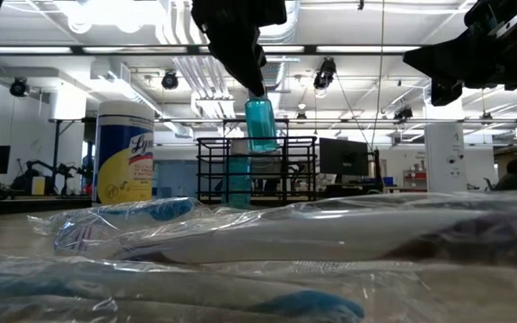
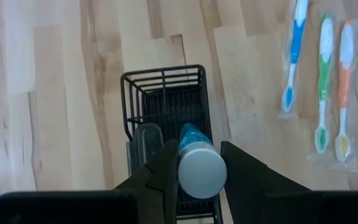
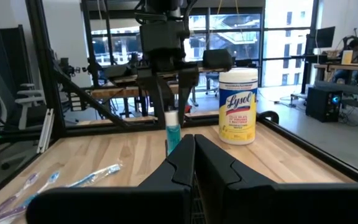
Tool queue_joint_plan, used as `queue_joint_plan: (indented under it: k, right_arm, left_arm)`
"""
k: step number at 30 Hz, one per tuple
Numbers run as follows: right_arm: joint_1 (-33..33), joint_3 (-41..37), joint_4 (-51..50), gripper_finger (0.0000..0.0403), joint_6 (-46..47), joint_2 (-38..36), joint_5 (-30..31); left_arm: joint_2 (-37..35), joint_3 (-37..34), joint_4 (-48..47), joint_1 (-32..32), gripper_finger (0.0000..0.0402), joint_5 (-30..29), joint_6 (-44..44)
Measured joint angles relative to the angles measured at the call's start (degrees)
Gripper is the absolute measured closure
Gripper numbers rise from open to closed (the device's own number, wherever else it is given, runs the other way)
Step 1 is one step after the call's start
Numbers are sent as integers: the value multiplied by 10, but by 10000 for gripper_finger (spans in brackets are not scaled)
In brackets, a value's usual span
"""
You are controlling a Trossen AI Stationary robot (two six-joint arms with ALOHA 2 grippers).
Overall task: Pick & Place toothbrushing station
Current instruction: Put the blue mouthwash into the wire organizer
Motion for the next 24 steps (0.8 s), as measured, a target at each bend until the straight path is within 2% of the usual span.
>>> queue_joint_plan:
  k: [11, 24]
  right_arm:
    - [0, 0, 0, 394, 0, 0, 0]
    - [0, 0, 0, 394, 0, 1, 0]
  left_arm:
    - [2, -8, 2, 1, 301, 9, 6]
    - [3, -73, 65, 12, 301, 29, 13]
